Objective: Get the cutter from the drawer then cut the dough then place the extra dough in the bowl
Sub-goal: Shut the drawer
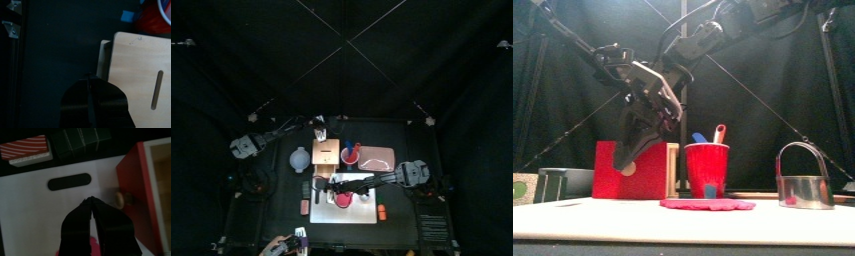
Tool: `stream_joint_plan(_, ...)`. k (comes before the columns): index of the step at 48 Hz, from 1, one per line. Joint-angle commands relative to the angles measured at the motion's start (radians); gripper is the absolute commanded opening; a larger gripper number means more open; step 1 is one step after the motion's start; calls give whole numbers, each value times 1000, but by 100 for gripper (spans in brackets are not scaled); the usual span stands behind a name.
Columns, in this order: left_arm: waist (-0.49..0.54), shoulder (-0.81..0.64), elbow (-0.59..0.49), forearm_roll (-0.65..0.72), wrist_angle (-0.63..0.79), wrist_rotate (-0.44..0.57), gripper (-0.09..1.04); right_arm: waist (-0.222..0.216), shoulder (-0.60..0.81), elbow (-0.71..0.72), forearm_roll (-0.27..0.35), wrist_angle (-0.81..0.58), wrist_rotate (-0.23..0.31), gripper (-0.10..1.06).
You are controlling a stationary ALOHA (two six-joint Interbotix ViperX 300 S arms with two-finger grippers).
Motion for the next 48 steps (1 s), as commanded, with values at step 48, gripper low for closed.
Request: stream_joint_plan(48,-9,25,-3,48,38,21,35,-32,31,-133,-58,175,-2,9)
